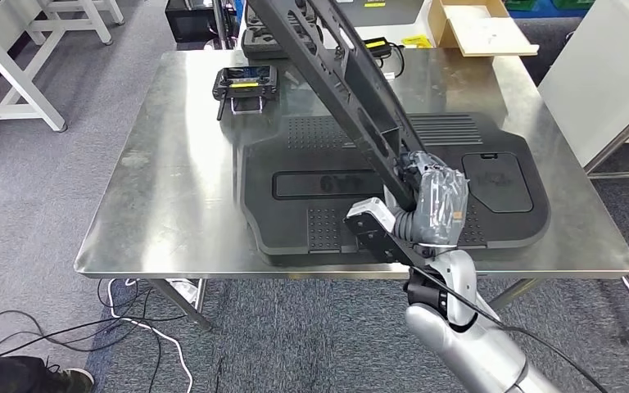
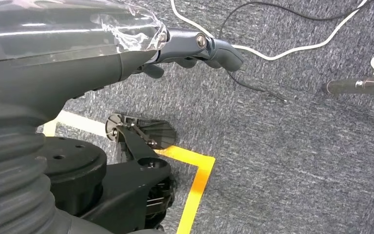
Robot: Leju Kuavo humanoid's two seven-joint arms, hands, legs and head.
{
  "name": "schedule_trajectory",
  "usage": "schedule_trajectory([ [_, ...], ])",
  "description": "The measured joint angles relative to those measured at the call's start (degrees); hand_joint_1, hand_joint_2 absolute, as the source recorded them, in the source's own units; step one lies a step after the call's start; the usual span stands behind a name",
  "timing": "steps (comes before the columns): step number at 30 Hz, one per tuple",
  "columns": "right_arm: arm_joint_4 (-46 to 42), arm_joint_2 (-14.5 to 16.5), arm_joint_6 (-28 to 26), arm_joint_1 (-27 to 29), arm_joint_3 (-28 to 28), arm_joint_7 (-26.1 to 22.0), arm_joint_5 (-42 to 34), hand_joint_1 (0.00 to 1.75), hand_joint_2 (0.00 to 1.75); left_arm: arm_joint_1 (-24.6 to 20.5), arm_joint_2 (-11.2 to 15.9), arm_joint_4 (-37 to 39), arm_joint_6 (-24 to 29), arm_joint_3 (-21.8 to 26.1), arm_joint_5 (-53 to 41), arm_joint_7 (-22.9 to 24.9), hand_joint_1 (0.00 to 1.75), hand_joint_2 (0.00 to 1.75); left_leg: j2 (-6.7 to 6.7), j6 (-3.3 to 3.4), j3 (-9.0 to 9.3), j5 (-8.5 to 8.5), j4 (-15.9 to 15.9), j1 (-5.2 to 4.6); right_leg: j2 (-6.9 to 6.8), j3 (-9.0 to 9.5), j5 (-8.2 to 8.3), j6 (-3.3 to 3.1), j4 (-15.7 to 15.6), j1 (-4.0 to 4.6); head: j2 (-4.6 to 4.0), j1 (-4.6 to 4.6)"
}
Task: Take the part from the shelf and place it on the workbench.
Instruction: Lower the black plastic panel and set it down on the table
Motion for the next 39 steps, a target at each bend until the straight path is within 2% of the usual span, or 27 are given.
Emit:
schedule_trajectory([
  [11,1.4,-1.5,0.0,-3.5,0.4,3.7,3.6,1.75,1.75,-0.3,0.0,0.0,0.2,0.0,0.0,0.2,0.0,1.75,0.0,-0.09,0.0,-0.03,0.0,-0.16,-0.01,0.13,0.03,0.06,-0.1,-0.17,0.0,0.02],
  [20,4.2,-3.8,1.8,-8.8,3.0,11.0,11.6,1.75,1.75,-1.0,0.0,0.0,0.2,0.0,0.0,0.8,0.0,1.75,-0.01,-0.07,0.0,-0.03,0.1,-0.21,-0.02,0.18,0.11,0.18,-0.2,-0.3,0.0,0.02],
  [27,6.4,-5.2,2.9,-11.6,5.6,12.5,12.1,1.75,1.75,-1.2,0.0,0.0,0.1,-0.1,0.0,0.8,0.0,1.75,-0.01,-0.07,-0.01,-0.03,0.1,-0.21,-0.03,0.17,0.11,0.18,-0.2,-0.33,0.0,0.02],
  [31,8.9,-6.0,6.1,-15.5,8.3,14.4,13.6,1.75,1.75,-1.4,0.0,0.0,-0.1,-0.3,0.0,0.8,0.0,1.75,0.0,-0.07,-0.01,-0.03,0.1,-0.2,-0.02,0.18,0.11,0.18,-0.2,-0.35,0.0,0.02],
  [39,14.2,-7.0,18.2,-23.8,14.7,16.4,20.5,1.75,1.75,-1.5,0.0,0.0,-0.9,-0.4,0.0,0.7,0.0,1.75,-0.01,-0.09,0.01,-0.02,0.1,-0.2,-0.03,0.18,0.11,0.17,-0.2,-0.34,0.0,0.01],
])
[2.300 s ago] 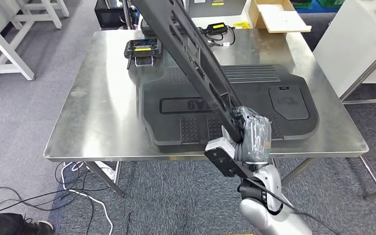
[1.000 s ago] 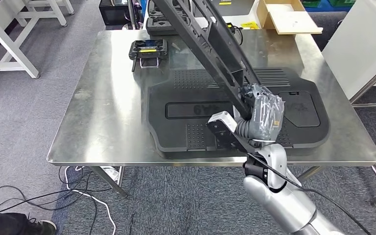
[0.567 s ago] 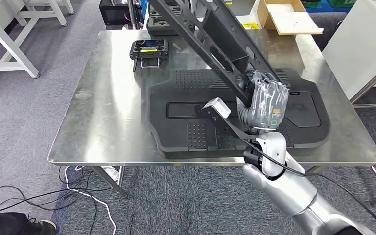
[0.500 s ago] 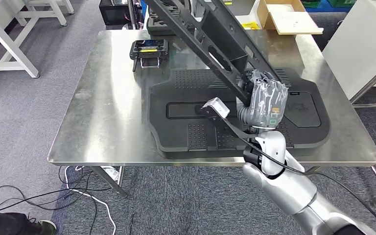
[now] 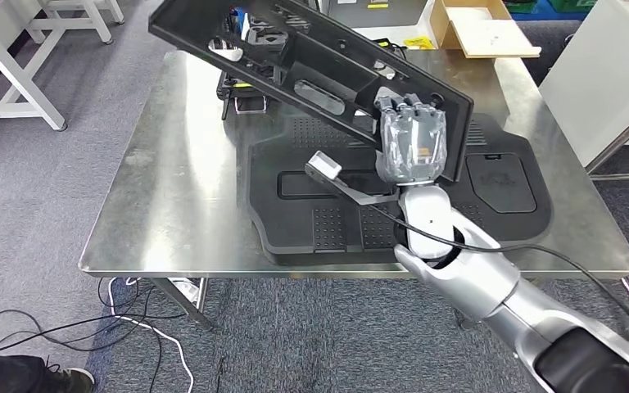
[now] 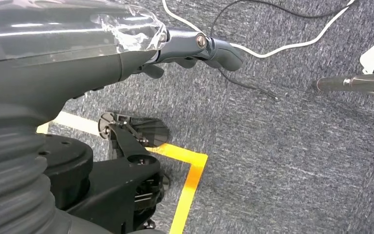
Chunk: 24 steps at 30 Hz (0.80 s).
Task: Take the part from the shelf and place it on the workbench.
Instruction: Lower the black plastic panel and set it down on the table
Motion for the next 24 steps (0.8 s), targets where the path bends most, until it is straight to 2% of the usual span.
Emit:
schedule_trajectory([
  [4,2.3,-0.8,3.3,-1.9,2.1,0.1,0.6,1.75,1.75,-0.2,0.0,0.0,-0.5,0.0,0.0,-0.1,0.0,1.75,0.0,0.0,-0.01,0.0,0.0,0.01,0.0,-0.01,0.0,0.0,0.0,0.0,0.0,0.01],
  [11,5.3,-2.0,3.9,-2.9,3.6,0.1,-0.1,1.75,1.75,-0.2,0.0,0.0,-0.9,-0.1,0.0,-0.4,0.0,1.75,0.0,0.01,-0.01,-0.01,0.0,-0.01,0.01,-0.02,-0.01,0.01,0.0,-0.01,0.0,0.01],
  [18,7.0,-2.6,4.0,-2.6,3.4,0.1,0.0,1.74,1.75,-0.2,0.0,0.0,-1.0,-0.1,0.0,-0.4,0.0,1.75,0.0,0.01,0.01,-0.01,0.0,-0.02,0.01,-0.01,0.0,0.02,0.0,-0.01,0.0,0.01],
  [24,7.8,-3.1,4.6,-0.6,0.7,0.1,-0.3,1.73,1.75,-0.2,0.0,0.0,-1.6,-0.1,0.0,-0.4,0.0,1.75,0.0,0.02,0.01,-0.01,0.1,-0.01,0.01,-0.01,0.0,0.02,0.0,-0.01,0.0,0.01],
])
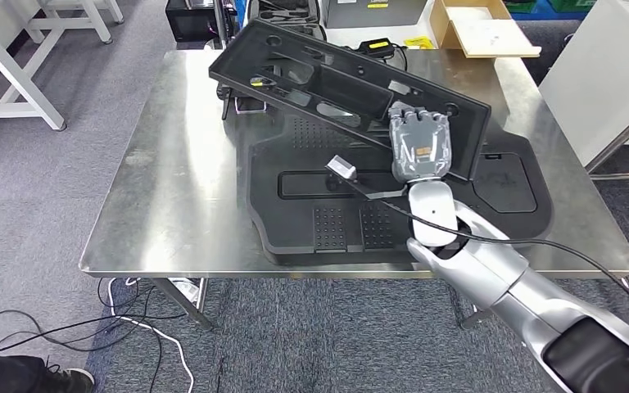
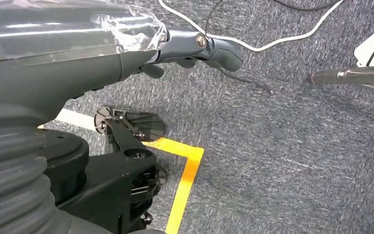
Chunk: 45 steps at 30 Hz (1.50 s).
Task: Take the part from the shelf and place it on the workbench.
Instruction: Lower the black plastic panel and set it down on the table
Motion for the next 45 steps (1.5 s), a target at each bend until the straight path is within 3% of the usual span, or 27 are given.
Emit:
schedule_trajectory([
  [4,0.7,-0.2,0.3,1.9,-3.0,0.0,-0.9,1.75,1.75,0.0,0.0,0.0,0.1,-0.2,0.0,0.1,0.0,0.0,0.0,0.0,0.0,0.0,0.0,0.0,-0.01,0.0,0.0,0.0,0.0,0.0,0.0,-0.01],
  [17,2.6,-1.1,5.3,5.7,-9.5,0.0,0.9,1.75,1.75,0.0,0.0,0.0,1.0,-0.3,0.0,1.0,0.0,0.0,0.0,0.01,0.0,-0.01,0.0,-0.01,0.0,0.0,0.0,0.01,0.0,-0.01,0.0,-0.01],
  [28,4.2,-1.0,9.4,6.5,-9.5,0.0,3.4,1.75,1.75,-0.3,0.0,0.0,1.0,-0.3,0.0,1.2,0.0,0.0,0.0,0.01,-0.02,-0.01,0.0,0.0,0.0,0.02,0.0,0.01,0.0,0.0,0.0,-0.01],
  [41,9.1,1.6,18.2,6.1,-8.4,0.0,-1.1,1.73,1.75,-0.6,0.0,0.0,0.8,-0.3,0.0,1.5,0.0,0.0,0.0,0.01,-0.02,-0.01,0.0,0.01,-0.02,0.04,0.01,0.01,0.0,0.0,0.0,0.0],
  [42,9.4,1.8,19.0,6.1,-8.4,0.0,-1.5,1.65,1.75,-0.6,0.0,0.0,0.7,-0.3,0.0,1.6,0.0,0.0,0.0,0.01,-0.02,-0.01,0.0,0.01,-0.02,0.04,0.01,0.01,0.0,0.0,0.0,0.0],
  [43,9.8,2.1,20.0,6.1,-8.4,0.0,-2.0,1.34,1.75,-0.7,0.0,0.0,0.6,-0.3,0.0,1.6,0.0,0.0,0.0,0.01,-0.02,-0.01,0.0,0.01,-0.02,0.04,0.01,0.01,0.0,0.0,0.0,0.0],
  [45,10.4,2.6,21.8,6.0,-8.4,0.0,-2.9,0.48,1.75,-0.7,0.0,0.0,0.5,-0.3,0.0,1.7,0.0,0.0,0.0,0.01,-0.01,-0.01,0.0,0.01,-0.02,0.04,0.01,0.01,0.0,0.0,0.0,-0.01],
])
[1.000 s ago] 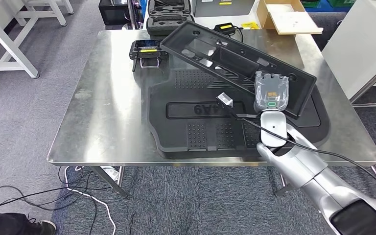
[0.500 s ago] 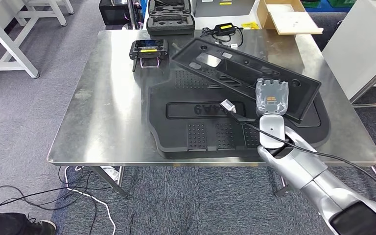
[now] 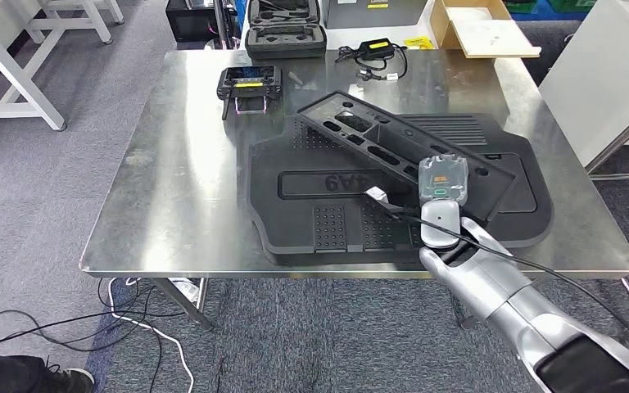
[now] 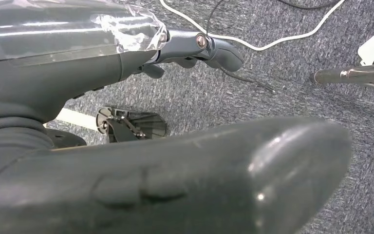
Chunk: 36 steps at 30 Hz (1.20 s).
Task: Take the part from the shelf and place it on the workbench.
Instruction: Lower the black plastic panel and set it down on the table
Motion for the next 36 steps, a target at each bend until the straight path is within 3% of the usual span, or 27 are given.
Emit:
schedule_trajectory([
  [1,0.3,0.2,0.9,0.0,-0.1,0.0,-0.4,0.12,1.75,0.0,0.0,0.0,0.0,0.0,0.0,0.0,0.0,0.0,0.0,0.0,0.0,0.0,0.0,0.0,0.0,0.0,0.0,0.0,0.0,0.0,0.0,0.01],
  [2,0.6,0.5,1.7,-0.1,-0.2,0.0,-0.9,0.0,1.75,0.0,0.0,0.0,-0.1,0.0,0.0,0.0,0.0,0.0,0.0,0.0,0.01,0.0,0.0,0.0,0.0,0.0,0.0,0.0,0.0,0.0,0.0,0.0],
  [7,2.2,1.3,2.9,-0.5,-0.9,0.0,-3.2,0.0,1.75,-0.3,0.0,0.0,-0.3,0.0,0.0,0.0,0.0,0.0,0.0,0.0,0.02,0.0,0.0,0.0,0.01,0.02,0.0,0.0,0.0,0.0,0.0,0.0],
  [11,3.3,1.6,1.2,-1.3,-1.2,0.0,-4.7,0.0,0.0,-0.3,0.0,0.0,-0.3,-0.1,0.0,0.0,0.0,0.0,0.01,0.0,0.12,0.0,0.0,0.0,0.02,0.1,0.0,0.01,0.0,0.0,0.0,0.01],
  [21,2.9,1.6,-12.3,-1.3,-0.5,0.0,-11.1,0.0,0.0,-0.2,0.0,0.0,0.3,-0.1,0.0,0.2,0.0,0.0,0.08,0.0,0.29,-0.01,0.0,0.0,0.05,0.26,0.01,0.01,0.0,0.0,0.0,0.01],
  [36,-10.2,-0.3,-19.6,-0.2,0.9,0.0,-26.5,0.0,0.0,0.3,0.0,0.0,0.4,-0.1,0.0,0.0,0.0,0.0,0.09,0.0,0.3,-0.01,0.0,-0.01,0.06,0.26,0.02,0.03,0.0,0.0,0.0,0.01],
])
